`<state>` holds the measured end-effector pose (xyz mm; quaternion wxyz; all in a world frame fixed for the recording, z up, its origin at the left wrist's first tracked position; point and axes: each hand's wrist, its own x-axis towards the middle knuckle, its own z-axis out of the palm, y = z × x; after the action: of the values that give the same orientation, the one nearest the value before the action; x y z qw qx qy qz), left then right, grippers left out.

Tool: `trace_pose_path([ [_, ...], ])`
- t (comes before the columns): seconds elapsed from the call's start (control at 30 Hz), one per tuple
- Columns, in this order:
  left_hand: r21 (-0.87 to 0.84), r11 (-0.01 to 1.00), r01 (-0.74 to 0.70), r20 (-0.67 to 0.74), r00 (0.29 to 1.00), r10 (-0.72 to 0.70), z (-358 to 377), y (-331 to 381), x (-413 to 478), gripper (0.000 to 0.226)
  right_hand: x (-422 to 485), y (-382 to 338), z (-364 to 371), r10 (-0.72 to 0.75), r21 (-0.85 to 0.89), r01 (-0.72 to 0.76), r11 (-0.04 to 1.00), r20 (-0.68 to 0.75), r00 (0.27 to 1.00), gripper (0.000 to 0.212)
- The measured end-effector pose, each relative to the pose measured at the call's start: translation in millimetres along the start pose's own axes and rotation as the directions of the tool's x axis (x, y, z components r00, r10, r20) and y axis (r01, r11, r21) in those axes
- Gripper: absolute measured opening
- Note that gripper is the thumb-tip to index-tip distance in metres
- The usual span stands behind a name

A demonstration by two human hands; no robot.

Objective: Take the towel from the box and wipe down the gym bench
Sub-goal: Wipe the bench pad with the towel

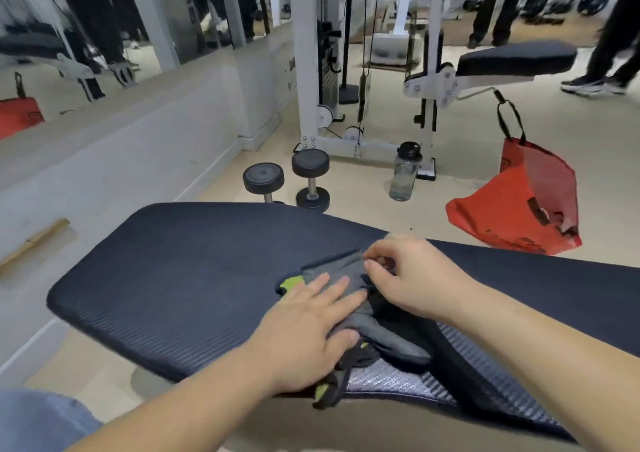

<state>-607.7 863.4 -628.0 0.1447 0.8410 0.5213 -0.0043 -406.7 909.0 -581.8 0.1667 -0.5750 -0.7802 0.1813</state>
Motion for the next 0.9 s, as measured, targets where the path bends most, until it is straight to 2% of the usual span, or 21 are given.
trace_pose_path([
  [0.13,0.000,0.963,0.268,-0.068,0.961,-0.268,7.0,33.1,53.0,0.061,-17.6,36.5,-15.0,0.085,0.016,-0.084,0.996,-0.068,0.994,0.021],
  [0.17,-0.013,0.966,0.260,-0.070,0.963,-0.260,14.9,55.3,58.6,0.062,-23.5,44.9,-18.2,0.096,0.011,-0.096,0.995,-0.083,0.992,0.024],
  [0.27,-0.072,0.997,-0.003,-0.017,1.000,0.001,25.6,104.0,66.8,0.064,-42.1,68.8,-27.2,0.136,-0.057,-0.142,0.988,-0.092,0.986,0.031],
  [0.33,-0.092,0.991,-0.096,0.020,0.995,0.098,18.3,105.9,81.4,0.064,-52.4,81.0,-32.9,0.178,-0.060,-0.183,0.981,-0.073,0.981,0.033],
  [0.4,-0.120,0.988,-0.094,0.016,0.995,0.097,7.8,101.3,92.2,0.068,-58.4,87.9,-36.3,0.204,-0.027,-0.206,0.978,-0.062,0.977,0.036],
  [0.47,-0.277,0.956,-0.093,-0.029,0.996,0.089,-1.9,99.5,91.7,0.069,-58.6,85.4,-34.3,0.194,-0.061,-0.196,0.979,-0.040,0.980,0.040],
  [0.53,-0.483,0.871,-0.089,-0.152,0.988,0.016,-11.4,91.6,87.5,0.053,-55.7,72.0,-25.6,0.182,-0.210,-0.176,0.962,0.012,0.983,0.048],
  [0.57,-0.528,0.847,-0.057,-0.209,0.976,-0.065,-15.1,83.6,85.8,0.047,-54.3,62.2,-18.6,0.194,-0.298,-0.171,0.939,0.050,0.980,0.056],
  [0.63,-0.497,0.867,0.010,-0.300,0.936,-0.183,-20.6,65.0,83.2,0.045,-51.3,42.8,-4.1,0.228,-0.426,-0.146,0.893,0.148,0.962,0.077],
  [0.73,-0.448,0.894,0.014,-0.353,0.916,-0.191,-22.2,52.8,80.7,0.045,-41.9,47.1,5.4,0.248,-0.497,-0.109,0.861,0.220,0.943,0.088],
  [0.83,-0.419,0.907,-0.029,-0.350,0.927,-0.133,-18.8,54.9,83.9,0.044,-24.9,94.3,-14.2,0.362,-0.457,-0.278,0.845,0.106,0.926,0.073],
  [0.9,-0.389,0.921,-0.036,-0.330,0.938,-0.103,-15.7,60.3,87.9,0.043,-22.2,129.9,-34.4,0.526,-0.451,-0.461,0.764,0.020,0.850,0.066],
])
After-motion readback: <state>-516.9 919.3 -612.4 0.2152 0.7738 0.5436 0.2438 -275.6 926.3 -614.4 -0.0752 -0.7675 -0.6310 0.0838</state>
